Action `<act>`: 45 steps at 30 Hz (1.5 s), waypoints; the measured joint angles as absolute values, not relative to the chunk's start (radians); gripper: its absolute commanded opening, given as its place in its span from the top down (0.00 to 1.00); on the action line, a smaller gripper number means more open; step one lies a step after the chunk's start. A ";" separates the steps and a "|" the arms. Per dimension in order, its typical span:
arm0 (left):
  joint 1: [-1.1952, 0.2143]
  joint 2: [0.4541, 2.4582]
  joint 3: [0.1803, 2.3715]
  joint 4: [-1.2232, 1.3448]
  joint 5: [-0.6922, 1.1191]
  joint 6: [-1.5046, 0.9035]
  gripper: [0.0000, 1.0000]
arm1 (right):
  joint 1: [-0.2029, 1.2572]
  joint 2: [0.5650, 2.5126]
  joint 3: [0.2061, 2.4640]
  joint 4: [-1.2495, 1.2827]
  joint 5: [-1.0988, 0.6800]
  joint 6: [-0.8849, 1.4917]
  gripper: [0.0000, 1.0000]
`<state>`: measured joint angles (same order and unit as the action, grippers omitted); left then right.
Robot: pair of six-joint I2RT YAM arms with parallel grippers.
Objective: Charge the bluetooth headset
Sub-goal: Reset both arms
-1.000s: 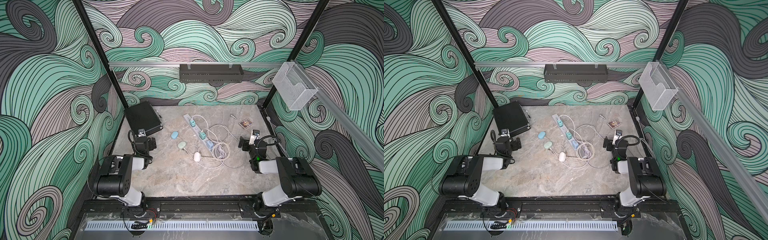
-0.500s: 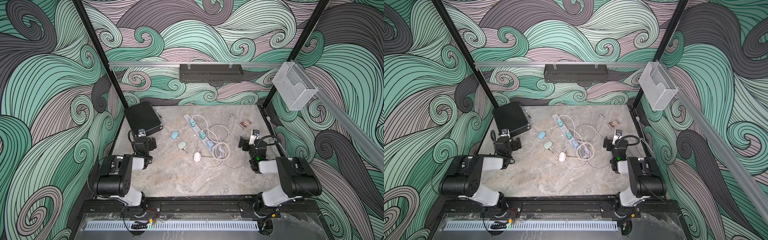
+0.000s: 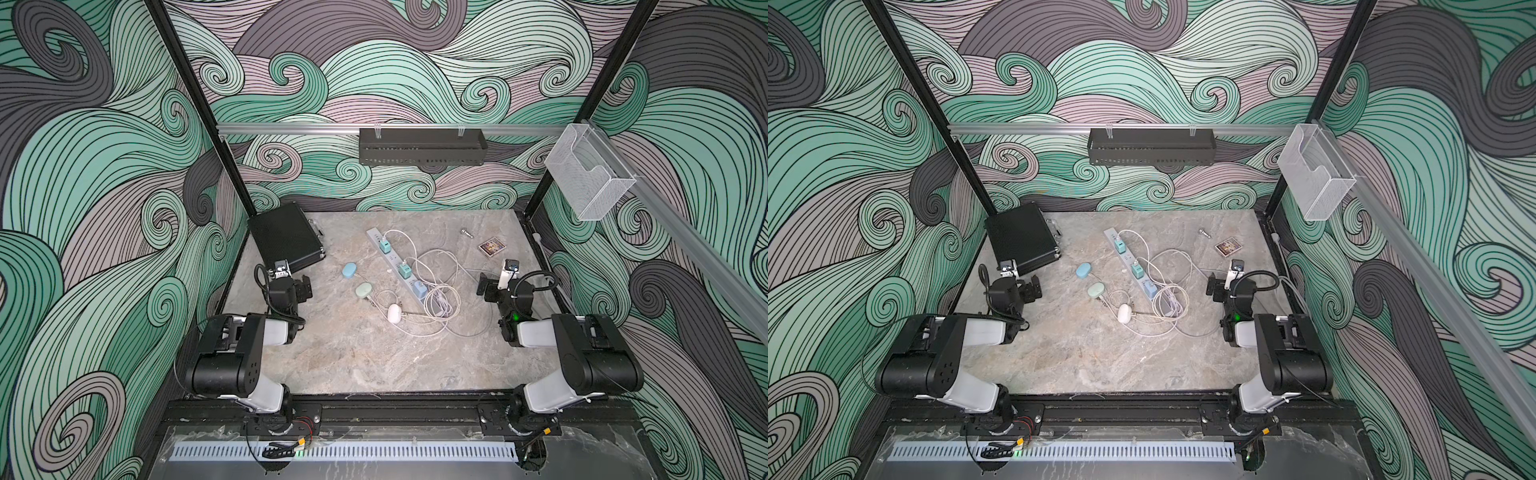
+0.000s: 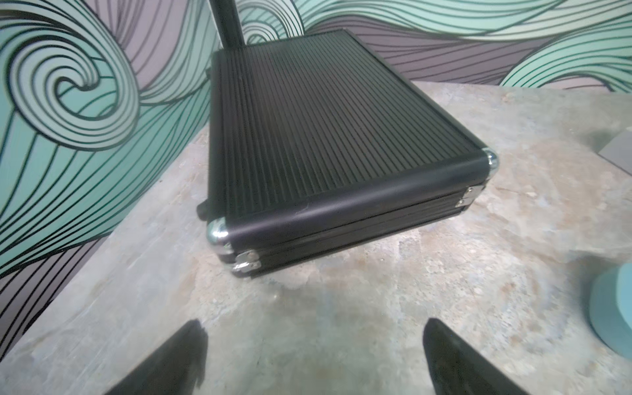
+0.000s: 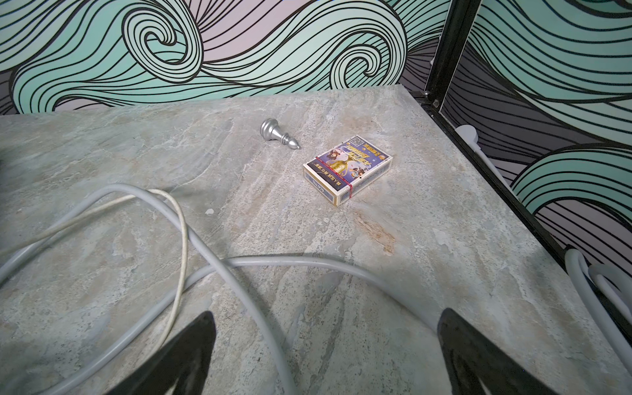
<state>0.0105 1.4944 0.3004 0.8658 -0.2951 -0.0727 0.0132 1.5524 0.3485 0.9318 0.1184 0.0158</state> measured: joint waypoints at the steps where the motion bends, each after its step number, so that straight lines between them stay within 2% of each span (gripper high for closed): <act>1: 0.010 1.490 0.267 0.891 -0.302 -0.076 0.01 | 0.013 1.552 0.348 0.932 0.118 0.015 0.00; 5: 0.010 1.498 0.306 0.836 -0.284 -0.069 0.02 | 0.013 1.552 0.348 0.932 0.122 0.015 0.00; 9: -0.002 1.489 0.290 0.933 -0.261 -0.046 0.01 | 0.013 1.552 0.348 0.932 0.124 0.015 0.00; 18: -0.006 1.522 0.442 0.769 -0.283 -0.053 0.01 | 0.013 1.552 0.348 0.932 0.124 0.015 0.00; 45: -0.006 1.523 0.443 0.707 -0.283 -0.053 0.01 | 0.013 1.552 0.348 0.932 0.125 0.015 0.00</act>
